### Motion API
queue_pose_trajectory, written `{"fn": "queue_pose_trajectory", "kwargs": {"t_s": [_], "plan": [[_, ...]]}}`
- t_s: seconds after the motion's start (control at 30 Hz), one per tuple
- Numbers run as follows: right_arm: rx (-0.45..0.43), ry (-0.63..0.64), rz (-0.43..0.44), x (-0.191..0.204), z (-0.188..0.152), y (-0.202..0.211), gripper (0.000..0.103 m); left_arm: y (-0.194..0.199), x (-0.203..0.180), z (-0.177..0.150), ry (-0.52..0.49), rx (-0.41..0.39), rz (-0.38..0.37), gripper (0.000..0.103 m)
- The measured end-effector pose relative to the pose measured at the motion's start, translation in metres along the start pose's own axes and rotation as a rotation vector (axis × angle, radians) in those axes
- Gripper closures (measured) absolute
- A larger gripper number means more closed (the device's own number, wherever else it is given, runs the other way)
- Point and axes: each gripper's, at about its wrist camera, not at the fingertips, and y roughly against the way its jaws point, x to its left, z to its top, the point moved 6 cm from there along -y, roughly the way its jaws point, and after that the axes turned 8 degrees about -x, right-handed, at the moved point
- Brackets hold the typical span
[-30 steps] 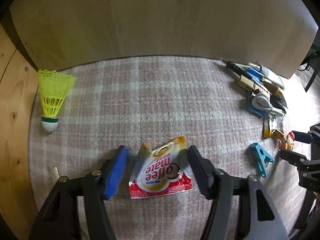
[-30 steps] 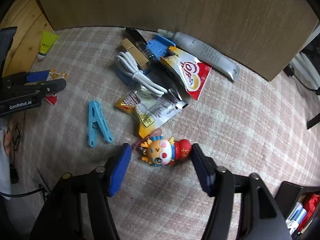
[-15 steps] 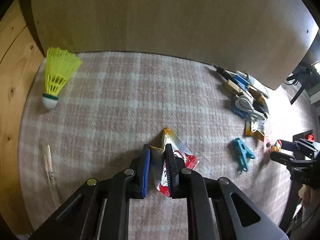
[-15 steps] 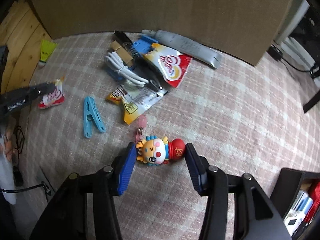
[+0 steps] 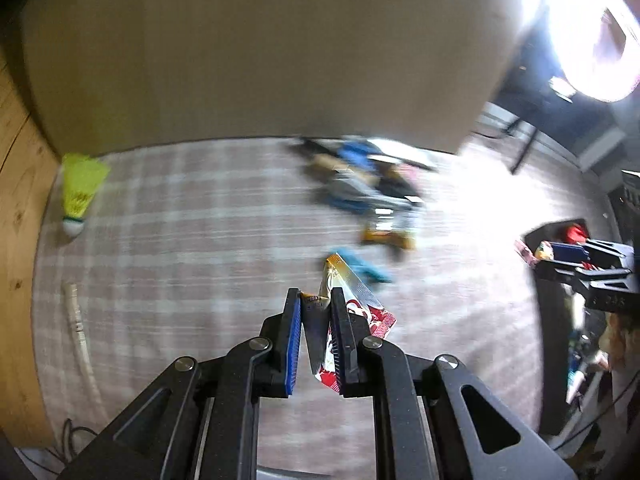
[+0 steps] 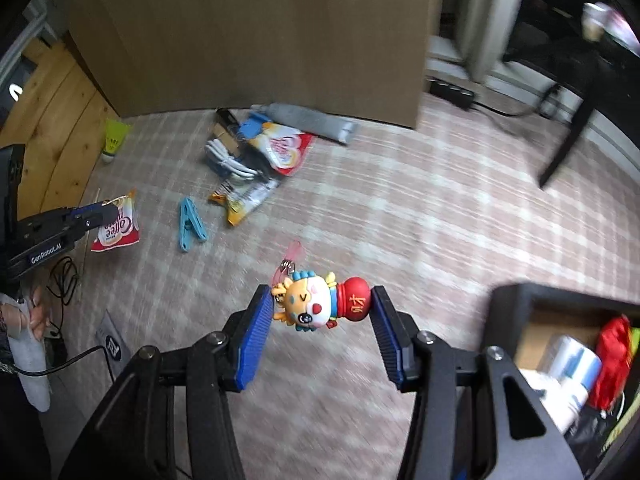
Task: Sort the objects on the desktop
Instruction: 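Carry the sachet and clown figurine into the tray while both tools open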
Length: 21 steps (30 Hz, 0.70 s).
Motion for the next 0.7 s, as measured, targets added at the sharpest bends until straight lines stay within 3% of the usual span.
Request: {"fn": "queue_pose_trajectory", "kwargs": {"t_s": [0.27, 0.5, 0.7], "plan": [[-0.056, -0.088, -0.051, -0.056, -0.017, 0.053, 0.055, 0.043, -0.127, 0.006, -0.184, -0.006, -0.141, 0.09], [-0.088, -0.222, -0.151, -0.151, -0.091, 0.126, 0.055, 0.058, -0.245, -0.025, -0.366, 0.044, -0.292, 0.09], [-0.098, -0.323, -0.223, -0.208, -0.148, 0.17, 0.055, 0.062, -0.336, -0.066, -0.492, 0.102, -0.41, 0.09]]}}
